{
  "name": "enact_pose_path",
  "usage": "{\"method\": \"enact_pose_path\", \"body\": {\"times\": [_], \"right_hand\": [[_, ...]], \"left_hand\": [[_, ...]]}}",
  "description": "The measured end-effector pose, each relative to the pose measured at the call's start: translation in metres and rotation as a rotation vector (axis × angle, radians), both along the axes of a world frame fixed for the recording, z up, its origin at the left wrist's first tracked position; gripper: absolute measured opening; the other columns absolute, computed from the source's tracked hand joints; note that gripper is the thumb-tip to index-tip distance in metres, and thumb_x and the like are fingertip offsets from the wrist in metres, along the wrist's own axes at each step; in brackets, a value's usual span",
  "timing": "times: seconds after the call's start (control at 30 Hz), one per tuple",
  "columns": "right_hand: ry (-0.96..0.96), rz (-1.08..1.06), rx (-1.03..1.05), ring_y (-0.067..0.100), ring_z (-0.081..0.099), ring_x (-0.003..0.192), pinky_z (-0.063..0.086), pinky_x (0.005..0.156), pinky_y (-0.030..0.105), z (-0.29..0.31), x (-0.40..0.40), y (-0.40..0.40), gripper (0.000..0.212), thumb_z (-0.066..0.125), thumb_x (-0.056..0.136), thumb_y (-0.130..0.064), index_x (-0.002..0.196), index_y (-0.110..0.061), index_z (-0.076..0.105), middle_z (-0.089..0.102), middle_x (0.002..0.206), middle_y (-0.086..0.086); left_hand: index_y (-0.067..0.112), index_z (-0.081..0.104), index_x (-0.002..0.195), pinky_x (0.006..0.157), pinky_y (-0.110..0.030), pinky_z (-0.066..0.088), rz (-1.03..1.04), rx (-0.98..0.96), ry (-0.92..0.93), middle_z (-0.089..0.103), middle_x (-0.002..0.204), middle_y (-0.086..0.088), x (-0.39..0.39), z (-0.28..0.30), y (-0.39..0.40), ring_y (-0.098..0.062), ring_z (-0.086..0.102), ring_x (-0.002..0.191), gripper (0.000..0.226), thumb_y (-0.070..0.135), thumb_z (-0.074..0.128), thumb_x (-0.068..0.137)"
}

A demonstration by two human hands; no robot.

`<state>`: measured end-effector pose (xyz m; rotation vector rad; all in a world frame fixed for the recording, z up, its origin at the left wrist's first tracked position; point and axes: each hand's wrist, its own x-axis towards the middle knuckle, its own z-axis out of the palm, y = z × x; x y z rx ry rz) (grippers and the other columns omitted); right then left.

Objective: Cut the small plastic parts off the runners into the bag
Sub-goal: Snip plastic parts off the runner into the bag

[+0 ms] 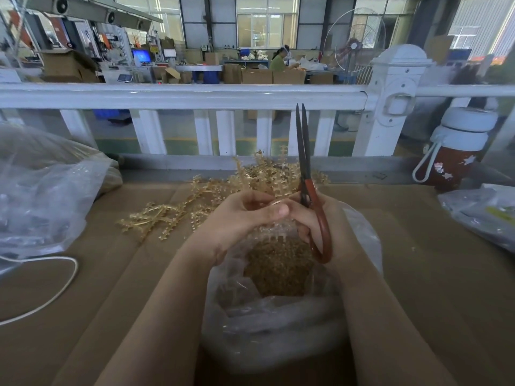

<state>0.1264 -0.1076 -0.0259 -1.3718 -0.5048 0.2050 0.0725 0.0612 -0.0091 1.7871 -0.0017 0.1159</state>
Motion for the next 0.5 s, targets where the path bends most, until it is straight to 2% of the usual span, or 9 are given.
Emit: {"method": "enact_pose_path", "body": {"times": [0.07, 0.13, 0.27, 0.3, 0.37, 0.43, 0.5], "right_hand": [[-0.011, 0.022, 0.018, 0.002, 0.051, 0.042, 0.039, 0.041, 0.012, -0.0006, 0.0004, -0.0004, 0.012, 0.080, 0.079, -0.027, 0.080, -0.016, 0.074, 0.060, 0.053, -0.008], [-0.037, 0.029, 0.030, 0.002, 0.053, 0.043, 0.040, 0.042, 0.012, -0.0013, 0.0006, -0.0018, 0.012, 0.077, 0.083, -0.023, 0.084, -0.012, 0.072, 0.062, 0.053, -0.008], [-0.039, 0.003, -0.010, 0.007, 0.044, 0.041, 0.034, 0.039, 0.017, -0.0017, 0.0035, -0.0027, 0.011, 0.080, 0.072, -0.031, 0.080, -0.024, 0.077, 0.064, 0.058, -0.006], [-0.026, 0.000, -0.012, 0.006, 0.045, 0.040, 0.035, 0.039, 0.016, -0.0012, 0.0036, -0.0021, 0.012, 0.081, 0.069, -0.031, 0.079, -0.025, 0.078, 0.065, 0.058, -0.005], [-0.010, 0.010, 0.006, 0.003, 0.048, 0.040, 0.037, 0.040, 0.013, -0.0004, 0.0031, -0.0010, 0.016, 0.082, 0.066, -0.028, 0.081, -0.023, 0.077, 0.063, 0.055, -0.007], [-0.011, 0.011, 0.013, 0.000, 0.056, 0.046, 0.042, 0.045, 0.011, 0.0000, 0.0034, -0.0003, 0.025, 0.083, 0.066, -0.023, 0.088, -0.015, 0.075, 0.065, 0.058, -0.009], [0.008, -0.021, -0.012, 0.004, 0.066, 0.061, 0.049, 0.056, 0.015, 0.0000, 0.0050, 0.0006, 0.024, 0.086, 0.068, -0.016, 0.090, -0.015, 0.075, 0.072, 0.072, -0.006]], "left_hand": [[0.015, 0.075, 0.089, 0.084, -0.036, 0.050, -0.016, 0.010, 0.035, 0.073, 0.086, -0.002, 0.0002, -0.0014, -0.0024, -0.015, 0.067, 0.080, 0.044, 0.047, 0.088, 0.062], [0.014, 0.076, 0.083, 0.081, -0.037, 0.048, -0.021, -0.001, 0.059, 0.071, 0.084, -0.011, -0.0006, -0.0006, -0.0024, -0.017, 0.063, 0.077, 0.033, 0.037, 0.090, 0.064], [0.011, 0.079, 0.082, 0.082, -0.038, 0.043, 0.008, -0.083, 0.079, 0.069, 0.097, -0.030, -0.0028, 0.0021, 0.0005, -0.025, 0.056, 0.081, 0.022, 0.022, 0.084, 0.063], [0.010, 0.079, 0.082, 0.080, -0.035, 0.043, 0.009, -0.096, 0.090, 0.069, 0.091, -0.030, -0.0022, 0.0012, 0.0018, -0.024, 0.056, 0.077, 0.021, 0.019, 0.084, 0.064], [0.006, 0.076, 0.082, 0.068, -0.026, 0.045, 0.003, -0.086, 0.094, 0.067, 0.077, -0.015, -0.0007, -0.0003, 0.0033, -0.015, 0.057, 0.065, 0.016, 0.012, 0.084, 0.070], [0.004, 0.073, 0.086, 0.061, -0.022, 0.047, -0.012, -0.091, 0.094, 0.068, 0.077, -0.008, 0.0008, -0.0017, 0.0025, -0.013, 0.060, 0.064, 0.018, 0.006, 0.083, 0.072], [0.008, 0.068, 0.091, 0.056, -0.020, 0.050, -0.019, -0.116, 0.108, 0.071, 0.078, -0.008, 0.0018, -0.0027, 0.0005, -0.015, 0.065, 0.067, 0.027, 0.002, 0.083, 0.070]]}}
